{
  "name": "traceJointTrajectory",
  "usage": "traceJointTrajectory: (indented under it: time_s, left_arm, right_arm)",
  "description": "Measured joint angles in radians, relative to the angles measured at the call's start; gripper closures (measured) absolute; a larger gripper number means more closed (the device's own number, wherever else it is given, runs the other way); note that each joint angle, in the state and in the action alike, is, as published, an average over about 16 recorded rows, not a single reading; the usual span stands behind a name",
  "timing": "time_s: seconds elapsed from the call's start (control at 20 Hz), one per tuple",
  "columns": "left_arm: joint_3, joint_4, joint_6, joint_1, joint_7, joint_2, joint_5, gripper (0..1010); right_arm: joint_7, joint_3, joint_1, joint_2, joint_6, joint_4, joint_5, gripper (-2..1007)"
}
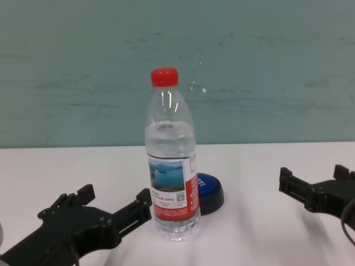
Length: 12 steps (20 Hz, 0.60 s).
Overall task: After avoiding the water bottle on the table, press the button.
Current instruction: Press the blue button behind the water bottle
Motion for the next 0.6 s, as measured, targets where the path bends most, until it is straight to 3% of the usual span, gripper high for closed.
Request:
traceJointTrajectory:
  time_s: [0.6]
  left_arm:
    - [0.004,0.006,-0.005,-0.004,0.002,-0.002,0.006,0]
  right_arm:
    - [0.000,0.000,0.000,0.000,0.000,0.000,0.000,1]
